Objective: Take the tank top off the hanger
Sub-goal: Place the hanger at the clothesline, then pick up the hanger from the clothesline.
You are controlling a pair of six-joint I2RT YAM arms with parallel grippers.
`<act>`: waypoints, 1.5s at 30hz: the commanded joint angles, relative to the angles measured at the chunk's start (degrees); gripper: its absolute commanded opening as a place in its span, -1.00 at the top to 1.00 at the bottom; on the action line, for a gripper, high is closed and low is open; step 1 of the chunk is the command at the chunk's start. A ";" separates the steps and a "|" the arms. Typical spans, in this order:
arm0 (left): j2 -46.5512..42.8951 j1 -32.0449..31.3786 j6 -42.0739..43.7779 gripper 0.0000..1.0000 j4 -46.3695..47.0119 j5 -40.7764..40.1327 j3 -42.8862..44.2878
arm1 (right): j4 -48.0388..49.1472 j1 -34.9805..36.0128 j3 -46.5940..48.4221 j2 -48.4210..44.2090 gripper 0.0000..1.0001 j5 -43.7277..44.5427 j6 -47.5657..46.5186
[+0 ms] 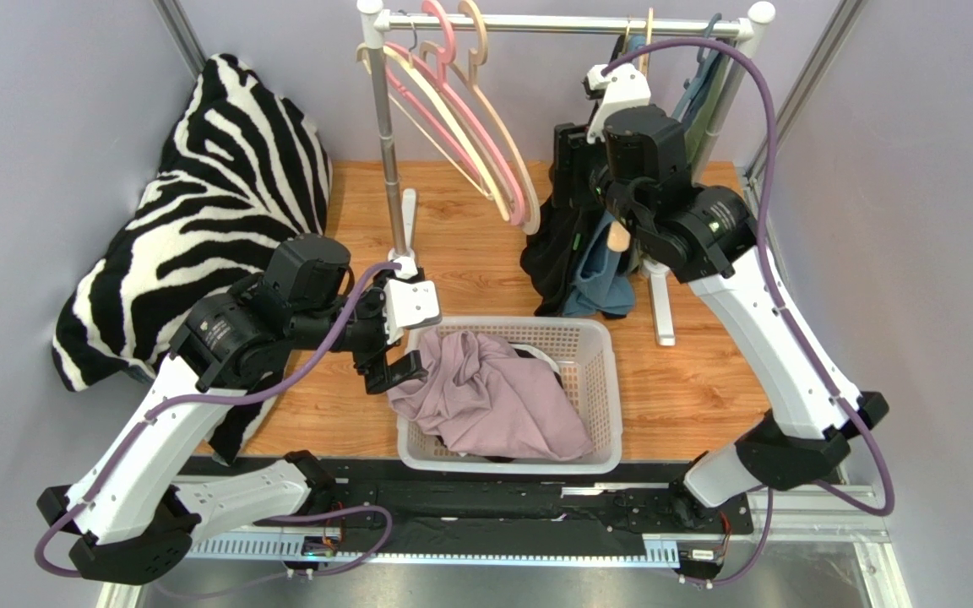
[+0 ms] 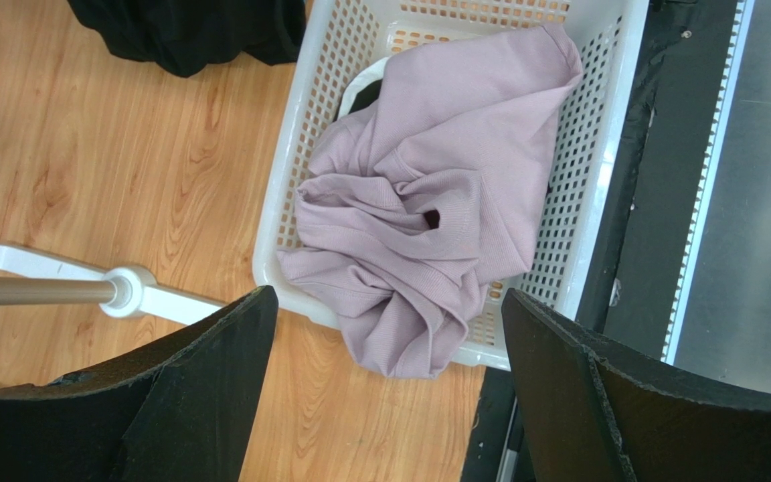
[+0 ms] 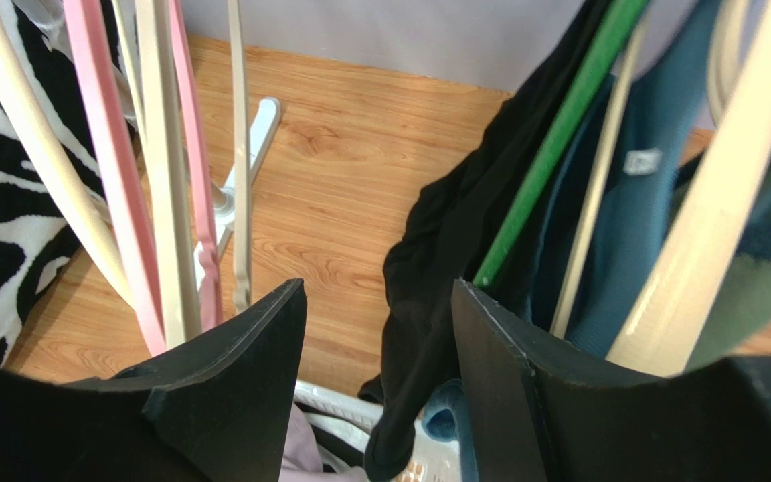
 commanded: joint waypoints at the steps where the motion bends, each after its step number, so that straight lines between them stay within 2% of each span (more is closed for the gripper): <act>1: -0.08 0.01 -0.73 -0.82 1.58 0.75 0.28 | 1.52 0.15 -3.69 -6.42 -0.20 2.62 0.68; 21: -0.60 0.01 -0.73 -0.82 0.87 0.66 0.72 | 2.13 -1.61 -13.98 -10.91 -0.22 7.81 -2.31; 24: -0.52 0.01 -0.82 -0.82 0.96 0.75 0.81 | 3.01 -1.78 -15.47 -11.00 0.01 8.51 -2.84; 25: -0.52 0.01 -0.82 -0.82 0.96 0.75 0.72 | 3.19 -2.04 -15.91 -10.91 0.18 8.60 -2.84; 33: -0.87 0.01 -0.82 -0.82 0.78 0.39 0.46 | 7.66 -4.06 -19.08 -11.61 0.53 4.13 -3.28; 36: -1.04 0.01 -0.73 -0.82 0.96 0.31 0.11 | 11.96 -5.56 -22.31 -13.19 0.94 0.88 -3.98; 37: -1.04 0.01 -0.82 -0.82 1.13 0.39 0.11 | 13.37 -5.91 -23.38 -14.41 1.00 -0.35 -4.68; 45: -0.52 0.01 -0.99 -0.85 1.40 -0.31 -0.42 | 24.19 -6.18 -23.30 -16.01 1.00 -3.52 -8.81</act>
